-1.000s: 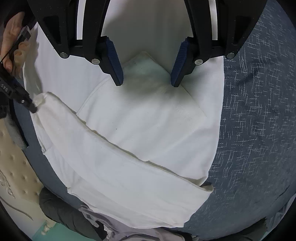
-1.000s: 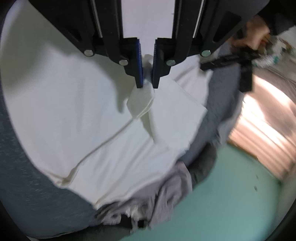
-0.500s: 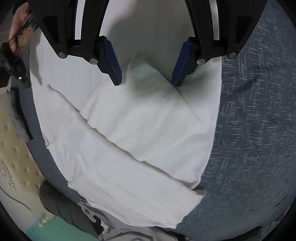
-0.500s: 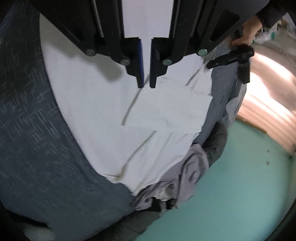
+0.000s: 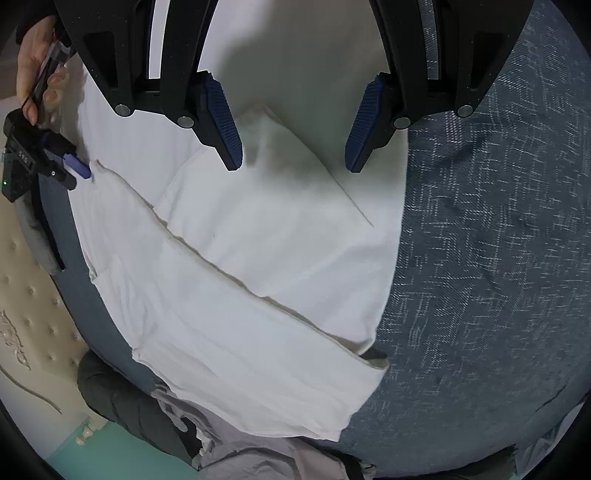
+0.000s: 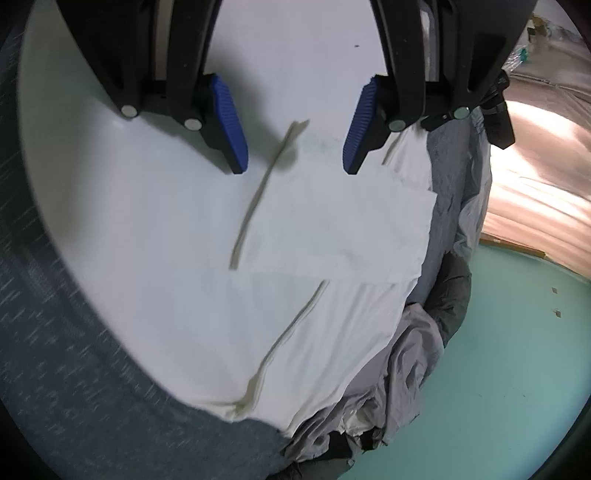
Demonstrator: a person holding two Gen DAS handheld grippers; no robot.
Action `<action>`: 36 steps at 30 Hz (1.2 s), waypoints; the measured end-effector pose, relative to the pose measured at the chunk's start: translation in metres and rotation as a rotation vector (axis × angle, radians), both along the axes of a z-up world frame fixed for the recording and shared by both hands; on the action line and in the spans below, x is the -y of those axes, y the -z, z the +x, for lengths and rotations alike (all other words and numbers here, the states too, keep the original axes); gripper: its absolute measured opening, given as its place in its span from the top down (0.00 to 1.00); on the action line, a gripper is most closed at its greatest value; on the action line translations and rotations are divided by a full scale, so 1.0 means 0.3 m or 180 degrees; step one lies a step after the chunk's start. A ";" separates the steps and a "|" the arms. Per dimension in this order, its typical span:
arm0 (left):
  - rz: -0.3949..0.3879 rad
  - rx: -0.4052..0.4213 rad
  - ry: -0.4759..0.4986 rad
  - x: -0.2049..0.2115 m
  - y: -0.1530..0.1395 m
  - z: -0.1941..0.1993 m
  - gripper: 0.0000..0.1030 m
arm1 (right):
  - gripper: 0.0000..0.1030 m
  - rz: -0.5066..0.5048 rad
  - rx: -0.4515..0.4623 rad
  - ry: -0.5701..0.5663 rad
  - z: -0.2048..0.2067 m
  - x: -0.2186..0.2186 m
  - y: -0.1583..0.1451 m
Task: Fold clothes
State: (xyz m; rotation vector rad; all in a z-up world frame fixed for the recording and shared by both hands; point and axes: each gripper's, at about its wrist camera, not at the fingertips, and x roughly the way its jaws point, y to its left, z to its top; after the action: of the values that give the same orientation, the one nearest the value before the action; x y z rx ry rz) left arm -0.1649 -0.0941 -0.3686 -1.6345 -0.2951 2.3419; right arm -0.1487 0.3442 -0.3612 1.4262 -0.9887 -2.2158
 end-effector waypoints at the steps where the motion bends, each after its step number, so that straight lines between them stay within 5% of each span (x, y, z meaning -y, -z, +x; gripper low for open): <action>1: 0.0019 -0.0008 0.0007 -0.001 0.001 0.001 0.40 | 0.47 0.0005 0.0021 0.0002 -0.004 0.006 -0.001; 7: 0.0188 -0.0004 0.0011 -0.032 0.023 0.003 0.38 | 0.48 0.0041 0.0126 0.0027 -0.036 0.027 0.004; 12: 0.0321 -0.0009 0.0013 -0.047 0.039 0.023 0.37 | 0.58 0.0110 0.0175 0.0043 -0.062 0.045 0.007; 16: 0.0365 -0.0006 0.0014 -0.048 0.022 0.019 0.37 | 0.88 0.0085 0.0142 0.0066 -0.073 0.052 0.005; 19: 0.0374 -0.0007 0.0012 -0.047 0.014 0.005 0.37 | 0.96 0.0151 0.0102 0.0041 -0.079 0.061 0.002; 24: 0.0403 -0.0029 -0.0022 -0.026 -0.001 0.005 0.37 | 0.98 0.0232 -0.0102 -0.0014 -0.073 0.071 -0.068; 36: 0.0354 -0.0049 -0.0111 0.063 -0.027 0.001 0.37 | 0.98 0.0269 -0.0836 -0.0164 0.029 0.000 -0.414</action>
State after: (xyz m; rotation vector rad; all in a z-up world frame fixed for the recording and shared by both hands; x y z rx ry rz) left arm -0.1646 -0.1130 -0.3604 -1.5711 -0.4457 2.3174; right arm -0.1402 0.3441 -0.2370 1.1402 -0.7702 -2.3554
